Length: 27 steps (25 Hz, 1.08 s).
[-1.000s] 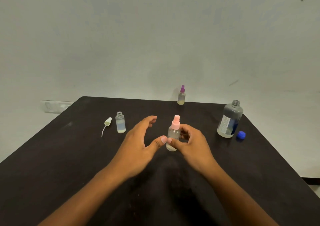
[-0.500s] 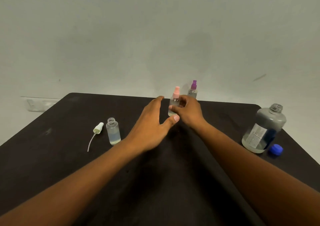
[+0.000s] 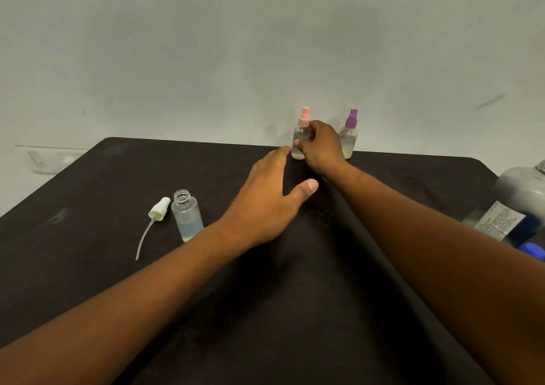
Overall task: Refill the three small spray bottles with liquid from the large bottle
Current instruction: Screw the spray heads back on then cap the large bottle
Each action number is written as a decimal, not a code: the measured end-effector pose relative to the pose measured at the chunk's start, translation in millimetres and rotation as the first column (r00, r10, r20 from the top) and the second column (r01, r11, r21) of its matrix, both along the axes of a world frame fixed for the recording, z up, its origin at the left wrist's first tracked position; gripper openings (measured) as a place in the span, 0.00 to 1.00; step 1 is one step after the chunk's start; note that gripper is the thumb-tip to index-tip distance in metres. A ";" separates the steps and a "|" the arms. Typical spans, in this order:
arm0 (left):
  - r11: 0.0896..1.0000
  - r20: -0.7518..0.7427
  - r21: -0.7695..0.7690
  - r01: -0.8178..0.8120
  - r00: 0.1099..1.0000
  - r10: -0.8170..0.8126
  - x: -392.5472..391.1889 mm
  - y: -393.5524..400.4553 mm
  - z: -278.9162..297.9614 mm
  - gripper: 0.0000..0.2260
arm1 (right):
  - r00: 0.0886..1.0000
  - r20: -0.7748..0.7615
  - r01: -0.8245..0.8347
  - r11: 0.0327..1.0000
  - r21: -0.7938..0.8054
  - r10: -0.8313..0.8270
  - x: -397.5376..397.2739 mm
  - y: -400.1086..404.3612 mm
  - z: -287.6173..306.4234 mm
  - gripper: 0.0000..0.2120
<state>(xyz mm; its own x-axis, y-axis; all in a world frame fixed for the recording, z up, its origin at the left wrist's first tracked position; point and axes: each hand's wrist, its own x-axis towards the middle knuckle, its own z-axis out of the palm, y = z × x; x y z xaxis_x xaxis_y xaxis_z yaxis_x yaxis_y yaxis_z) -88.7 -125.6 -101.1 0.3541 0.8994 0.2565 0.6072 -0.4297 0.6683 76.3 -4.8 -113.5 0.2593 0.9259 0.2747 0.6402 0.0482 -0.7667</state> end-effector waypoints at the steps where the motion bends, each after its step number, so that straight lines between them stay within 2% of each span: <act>1: 1.000 -0.006 0.001 0.003 1.000 -0.003 -0.3 0.5 0.6 0.35 | 1.000 0.002 0.002 1.000 -0.005 -0.002 -1.0 1.4 -0.9 0.18; 9: 1.000 -0.039 0.003 0.007 0.999 -0.006 1.8 4.4 0.4 0.33 | 1.000 0.023 0.020 0.999 -0.040 -0.020 -3.1 13.4 -1.2 0.19; 13: 1.000 -0.046 -0.001 0.007 0.999 -0.007 4.0 0.2 1.3 0.32 | 0.999 0.040 0.038 0.997 -0.066 -0.035 -3.9 15.1 0.7 0.25; 17: 1.000 -0.025 0.013 -0.007 1.000 0.007 -0.6 -10.9 4.8 0.33 | 0.999 -0.017 0.043 0.997 -0.068 -0.044 -1.7 1.1 4.8 0.32; 20: 1.000 -0.011 0.013 -0.010 1.000 0.010 -12.0 -32.8 12.6 0.33 | 1.000 -0.018 0.020 1.000 -0.004 -0.020 -6.5 -38.4 14.0 0.34; 23: 0.999 -0.001 0.036 0.005 1.000 -0.005 -28.4 -65.9 21.8 0.33 | 0.996 -0.052 -0.069 0.996 0.050 0.072 -15.5 -98.7 26.8 0.34; 27: 0.998 0.033 0.070 -0.001 0.999 -0.002 -52.1 -118.9 34.2 0.31 | 0.979 -0.120 -0.164 0.986 0.019 0.165 -32.4 -179.7 28.4 0.36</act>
<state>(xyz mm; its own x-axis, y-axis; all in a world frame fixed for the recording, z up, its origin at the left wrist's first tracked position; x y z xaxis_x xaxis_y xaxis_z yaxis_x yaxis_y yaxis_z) -140.8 -244.5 -66.9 0.3448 0.8785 0.3306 0.5850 -0.4765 0.6562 43.9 -184.5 -85.2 0.1357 0.9562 0.2593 0.5257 0.1524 -0.8369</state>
